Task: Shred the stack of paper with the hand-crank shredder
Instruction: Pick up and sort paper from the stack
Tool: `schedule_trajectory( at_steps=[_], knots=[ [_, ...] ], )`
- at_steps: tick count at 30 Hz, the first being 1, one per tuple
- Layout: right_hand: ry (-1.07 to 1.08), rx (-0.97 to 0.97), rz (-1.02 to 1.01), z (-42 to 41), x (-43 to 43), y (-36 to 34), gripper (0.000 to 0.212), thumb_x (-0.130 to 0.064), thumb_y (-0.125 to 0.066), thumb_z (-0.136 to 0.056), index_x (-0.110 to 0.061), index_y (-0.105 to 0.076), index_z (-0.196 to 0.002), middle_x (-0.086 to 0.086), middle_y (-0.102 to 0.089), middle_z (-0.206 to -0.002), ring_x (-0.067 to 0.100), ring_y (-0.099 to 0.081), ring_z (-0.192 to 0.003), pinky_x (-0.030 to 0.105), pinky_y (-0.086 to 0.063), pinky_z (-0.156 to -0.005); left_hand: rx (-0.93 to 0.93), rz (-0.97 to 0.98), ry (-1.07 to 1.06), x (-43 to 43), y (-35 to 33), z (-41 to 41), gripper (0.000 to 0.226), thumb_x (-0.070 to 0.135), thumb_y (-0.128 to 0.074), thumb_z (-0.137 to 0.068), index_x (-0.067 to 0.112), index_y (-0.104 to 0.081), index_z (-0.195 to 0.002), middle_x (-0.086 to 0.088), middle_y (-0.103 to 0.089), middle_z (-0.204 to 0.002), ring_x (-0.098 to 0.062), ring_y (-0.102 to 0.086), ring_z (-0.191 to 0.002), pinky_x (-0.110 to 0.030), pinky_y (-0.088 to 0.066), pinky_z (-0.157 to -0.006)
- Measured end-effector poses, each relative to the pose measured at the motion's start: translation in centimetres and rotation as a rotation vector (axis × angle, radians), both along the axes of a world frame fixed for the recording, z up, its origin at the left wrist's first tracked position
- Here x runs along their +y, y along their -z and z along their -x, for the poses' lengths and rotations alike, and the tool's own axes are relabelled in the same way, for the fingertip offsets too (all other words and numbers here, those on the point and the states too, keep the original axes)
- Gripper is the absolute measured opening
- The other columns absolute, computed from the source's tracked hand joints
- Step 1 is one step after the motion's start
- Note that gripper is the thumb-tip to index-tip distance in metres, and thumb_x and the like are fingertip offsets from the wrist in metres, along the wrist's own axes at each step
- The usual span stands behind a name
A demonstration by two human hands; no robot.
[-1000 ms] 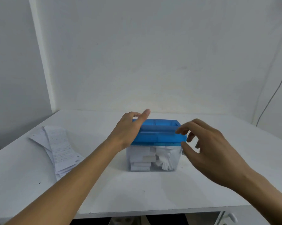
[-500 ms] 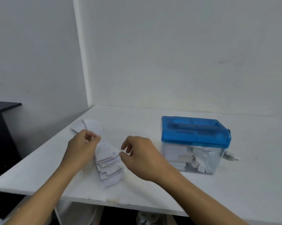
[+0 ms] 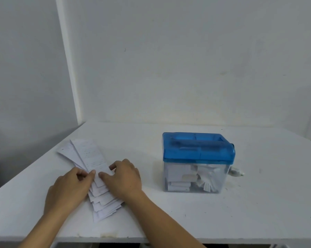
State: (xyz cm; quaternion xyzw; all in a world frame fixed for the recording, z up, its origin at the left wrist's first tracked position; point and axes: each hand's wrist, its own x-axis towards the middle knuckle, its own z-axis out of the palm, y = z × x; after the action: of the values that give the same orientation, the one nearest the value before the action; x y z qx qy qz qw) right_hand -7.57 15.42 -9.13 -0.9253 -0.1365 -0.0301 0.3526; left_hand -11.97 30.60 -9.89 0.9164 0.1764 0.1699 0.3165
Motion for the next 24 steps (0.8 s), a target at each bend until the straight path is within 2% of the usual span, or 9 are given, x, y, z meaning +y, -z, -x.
schedule_trajectory(
  at_steps=[5,9,14,16,19,21,24],
  knots=[
    [0.015,0.016,-0.09,0.2,-0.2,-0.3,0.041,-0.051,-0.06,-0.091,-0.025,-0.065,-0.122,-0.001,-0.064,-0.118,0.02,-0.059,-0.11,0.035,-0.046,-0.099,0.006,-0.031,-0.002,-0.2,-0.1,0.1,0.03,0.058,-0.06,-0.094,0.028,-0.054,-0.096,0.013,-0.06,-0.087,-0.019,-0.06,-0.088,-0.039,-0.046,-0.078],
    [0.049,0.02,-0.161,0.4,-0.2,-0.4,0.026,-0.044,-0.06,-0.091,-0.025,-0.064,-0.109,-0.003,-0.065,-0.109,0.018,-0.06,-0.101,0.036,-0.051,-0.092,0.004,-0.029,-0.005,-0.2,-0.1,0.2,0.027,0.053,-0.058,-0.097,0.028,-0.053,-0.103,0.011,-0.06,-0.091,-0.021,-0.06,-0.092,-0.041,-0.047,-0.082],
    [0.059,0.062,-0.376,0.1,-0.7,-0.4,0.025,-0.037,-0.061,-0.093,-0.018,-0.071,-0.105,-0.004,-0.071,-0.1,0.013,-0.066,-0.091,0.031,-0.056,-0.083,-0.015,0.036,0.0,-0.3,-0.2,0.3,0.024,0.046,-0.057,-0.099,0.025,-0.054,-0.11,0.007,-0.06,-0.095,-0.022,-0.059,-0.091,-0.041,-0.044,-0.082],
    [0.061,0.066,-0.45,-0.1,-0.8,-0.4,0.023,-0.036,-0.063,-0.093,-0.018,-0.073,-0.103,-0.005,-0.072,-0.096,0.011,-0.067,-0.088,0.03,-0.058,-0.082,-0.066,0.124,0.005,-0.5,-0.5,0.4,0.021,0.041,-0.058,-0.1,0.023,-0.057,-0.111,0.004,-0.06,-0.097,-0.021,-0.059,-0.09,-0.04,-0.045,-0.081],
    [0.061,0.076,-0.562,-0.3,-0.9,-0.4,0.019,-0.035,-0.066,-0.094,-0.018,-0.073,-0.099,-0.007,-0.072,-0.092,0.006,-0.067,-0.085,0.022,-0.057,-0.075,-0.215,0.221,0.027,-0.6,-0.8,0.7,0.025,0.034,-0.058,-0.101,0.016,-0.067,-0.117,-0.003,-0.061,-0.103,-0.02,-0.057,-0.094,-0.031,-0.043,-0.078],
    [0.064,0.074,-0.645,-0.4,-1.0,-0.5,0.017,-0.035,-0.067,-0.094,-0.019,-0.072,-0.095,-0.008,-0.073,-0.088,0.004,-0.068,-0.082,0.017,-0.055,-0.07,-0.278,0.273,0.038,-0.9,-1.3,0.8,0.026,0.034,-0.058,-0.101,0.016,-0.072,-0.114,0.0,-0.063,-0.104,-0.016,-0.057,-0.095,-0.024,-0.04,-0.075],
    [0.043,0.102,-0.788,-0.4,-0.7,-0.8,0.016,-0.032,-0.069,-0.093,-0.017,-0.073,-0.092,-0.004,-0.075,-0.084,0.008,-0.071,-0.08,0.023,-0.059,-0.072,-0.244,0.351,0.06,-1.3,-2.4,0.6,0.028,0.044,-0.057,-0.1,0.022,-0.074,-0.099,0.008,-0.069,-0.096,-0.012,-0.06,-0.092,-0.023,-0.041,-0.072]
  ],
)
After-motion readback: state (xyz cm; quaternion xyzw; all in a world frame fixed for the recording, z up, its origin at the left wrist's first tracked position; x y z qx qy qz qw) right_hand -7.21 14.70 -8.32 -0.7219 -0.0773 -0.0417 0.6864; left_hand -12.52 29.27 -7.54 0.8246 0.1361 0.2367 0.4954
